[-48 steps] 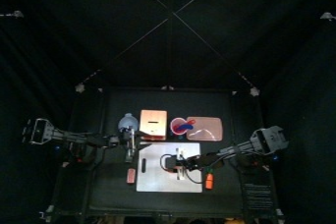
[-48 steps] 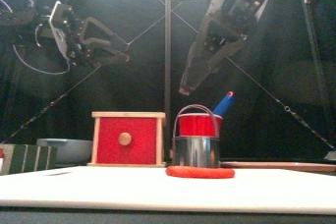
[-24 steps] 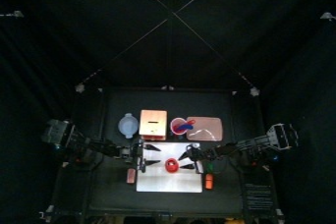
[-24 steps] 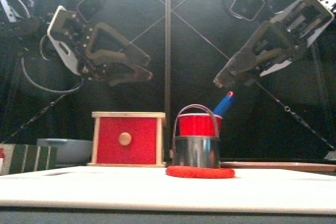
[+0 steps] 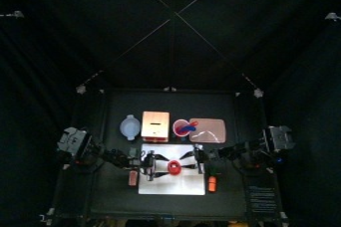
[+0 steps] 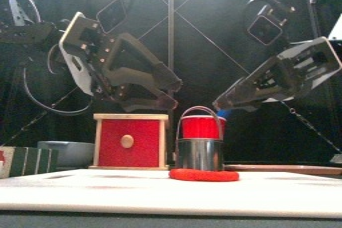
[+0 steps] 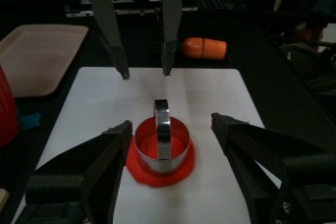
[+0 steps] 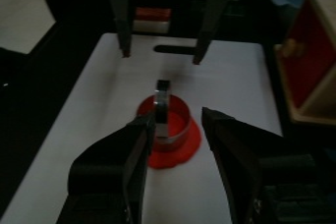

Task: Get the cutter from the drawer then cut the dough then place the extra dough in the bowl
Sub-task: Cut the dough

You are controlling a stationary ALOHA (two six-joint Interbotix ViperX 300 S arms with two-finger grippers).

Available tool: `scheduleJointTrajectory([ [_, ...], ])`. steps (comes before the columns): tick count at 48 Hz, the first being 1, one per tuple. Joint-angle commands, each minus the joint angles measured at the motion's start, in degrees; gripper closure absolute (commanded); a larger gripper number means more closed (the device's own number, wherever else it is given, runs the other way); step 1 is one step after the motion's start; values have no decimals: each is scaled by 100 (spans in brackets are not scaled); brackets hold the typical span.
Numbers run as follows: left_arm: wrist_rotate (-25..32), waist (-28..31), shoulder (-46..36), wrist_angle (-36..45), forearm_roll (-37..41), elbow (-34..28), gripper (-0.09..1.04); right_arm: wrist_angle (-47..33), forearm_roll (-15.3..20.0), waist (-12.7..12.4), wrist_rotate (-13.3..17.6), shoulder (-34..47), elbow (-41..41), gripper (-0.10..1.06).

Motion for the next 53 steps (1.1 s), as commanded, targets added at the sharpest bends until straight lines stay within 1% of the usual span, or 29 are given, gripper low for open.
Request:
scheduleJointTrajectory([
  [1, 44, 9, 149, -62, -167, -272, -3, -387, 527, 123, -308, 44, 18, 17],
  [3, 114, 9, 264, -53, -202, -343, -3, -396, 624, 176, -360, 114, -18, 17],
  [8, 316, 18, 483, -62, -229, -483, -3, -545, 615, 229, -378, 325, -88, 17],
  [10, 378, 9, 536, -62, -237, -527, -3, -694, 615, 308, -378, 448, -132, 17],
  [15, 431, 9, 589, -62, -325, -580, -3, -1002, 642, 457, -369, 712, -193, 17],
  [21, 448, 26, 562, -53, -448, -519, -2, -1222, 659, 580, -352, 949, -264, 17],
  [25, 448, 35, 536, -53, -475, -475, -2, -1248, 712, 606, -360, 1037, -325, 17],
  [39, 448, 26, 580, -44, -466, -475, 0, -1248, 712, 571, -369, 1301, -492, 17],
  [45, 448, 35, 554, -44, -378, -501, 6, -1239, 721, 580, -387, 1318, -519, 17],
  [48, 439, 35, 536, -35, -281, -510, 11, -1239, 677, 580, -413, 1318, -501, 17],
  [53, 439, 35, 527, 9, -123, -527, 19, -1239, 729, 580, -387, 1310, -527, 17],
])
